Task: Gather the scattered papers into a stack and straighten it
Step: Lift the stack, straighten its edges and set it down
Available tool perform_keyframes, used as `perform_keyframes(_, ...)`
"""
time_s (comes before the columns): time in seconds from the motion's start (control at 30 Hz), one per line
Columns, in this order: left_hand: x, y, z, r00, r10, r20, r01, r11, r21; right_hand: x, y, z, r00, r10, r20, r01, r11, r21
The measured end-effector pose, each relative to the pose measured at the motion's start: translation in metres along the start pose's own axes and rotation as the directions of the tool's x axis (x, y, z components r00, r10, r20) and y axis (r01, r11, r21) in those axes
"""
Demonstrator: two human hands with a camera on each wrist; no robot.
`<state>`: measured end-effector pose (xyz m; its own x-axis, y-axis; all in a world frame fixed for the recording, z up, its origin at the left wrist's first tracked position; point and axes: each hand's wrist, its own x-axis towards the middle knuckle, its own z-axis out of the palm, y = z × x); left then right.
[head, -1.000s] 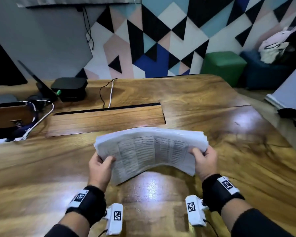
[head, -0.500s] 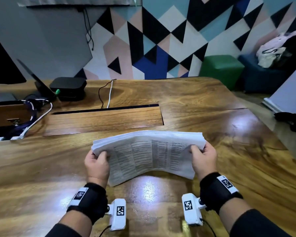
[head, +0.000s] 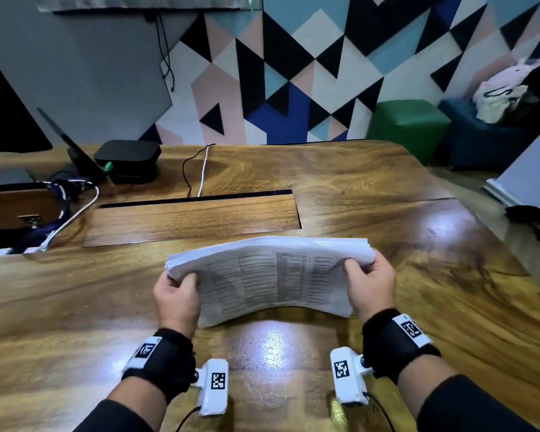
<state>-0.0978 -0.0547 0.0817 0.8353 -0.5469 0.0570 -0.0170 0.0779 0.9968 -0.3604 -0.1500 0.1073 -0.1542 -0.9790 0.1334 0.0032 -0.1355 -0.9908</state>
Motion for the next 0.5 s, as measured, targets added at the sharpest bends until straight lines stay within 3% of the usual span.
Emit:
perform_keyframes(0.13, 0.005, 0.012, -0.003, 0.999, 0.039, -0.002, -0.039, 0.999, 0.026, 0.006, -0.009, 0.0, 1.0, -0.013, -0.007, 0.013, 1.0, 0.029)
perform_keyframes(0.3, -0.014, -0.009, -0.004, 0.986, -0.168, 0.002, 0.167, 0.982, 0.092, -0.007, 0.021, 0.002, 0.988, 0.152, -0.001, -0.152, 0.987, -0.054)
perform_keyframes(0.5, -0.005, 0.001, -0.002, 0.994, -0.108, 0.012, 0.105, 0.987, 0.118, 0.003, 0.014, 0.0, 0.994, 0.112, -0.008, -0.112, 0.993, -0.039)
